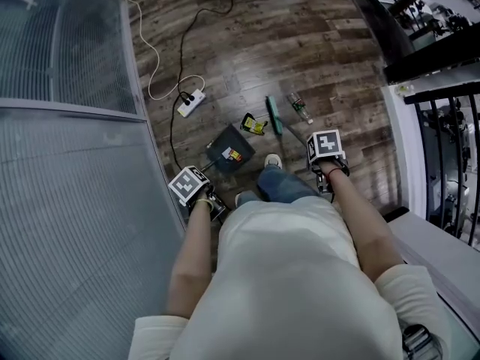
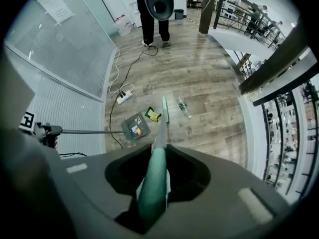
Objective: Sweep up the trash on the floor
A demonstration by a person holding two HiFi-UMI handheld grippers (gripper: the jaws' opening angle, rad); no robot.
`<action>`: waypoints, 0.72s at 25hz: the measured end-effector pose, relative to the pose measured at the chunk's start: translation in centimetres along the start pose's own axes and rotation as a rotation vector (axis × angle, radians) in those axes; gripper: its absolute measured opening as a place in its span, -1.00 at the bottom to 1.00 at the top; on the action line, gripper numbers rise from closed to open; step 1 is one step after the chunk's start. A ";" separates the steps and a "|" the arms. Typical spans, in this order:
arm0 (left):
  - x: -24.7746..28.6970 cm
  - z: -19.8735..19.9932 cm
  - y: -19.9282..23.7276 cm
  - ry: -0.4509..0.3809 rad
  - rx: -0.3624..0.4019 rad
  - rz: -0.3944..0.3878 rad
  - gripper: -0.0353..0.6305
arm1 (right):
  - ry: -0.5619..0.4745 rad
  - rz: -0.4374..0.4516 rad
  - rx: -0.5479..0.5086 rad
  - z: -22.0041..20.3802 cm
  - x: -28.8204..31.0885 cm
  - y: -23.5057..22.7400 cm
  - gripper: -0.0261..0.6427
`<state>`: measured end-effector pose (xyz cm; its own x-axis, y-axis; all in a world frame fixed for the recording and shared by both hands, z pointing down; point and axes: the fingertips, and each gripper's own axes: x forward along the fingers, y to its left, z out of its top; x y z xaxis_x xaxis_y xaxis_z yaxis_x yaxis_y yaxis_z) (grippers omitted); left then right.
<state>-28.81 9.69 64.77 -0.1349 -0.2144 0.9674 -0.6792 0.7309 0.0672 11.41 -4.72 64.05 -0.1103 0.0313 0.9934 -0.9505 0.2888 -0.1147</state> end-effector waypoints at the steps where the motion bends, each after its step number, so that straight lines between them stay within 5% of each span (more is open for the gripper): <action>1: 0.0 0.0 -0.1 -0.001 0.000 0.005 -0.62 | 0.005 -0.012 -0.019 0.4 0.1 -0.2 -0.62; 7: 0.7 -0.2 -0.1 -0.002 -0.006 0.024 -0.62 | 0.047 -0.092 -0.205 1.7 1.9 0.1 -0.62; 18: 1.1 0.7 -0.9 0.008 -0.003 0.034 -0.63 | 0.098 -0.112 -0.379 2.9 2.9 1.0 -0.62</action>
<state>-28.89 8.35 65.58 -0.1524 -0.1843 0.9710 -0.6722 0.7395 0.0348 9.27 -7.07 66.79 0.0334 0.0650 0.9973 -0.7787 0.6273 -0.0148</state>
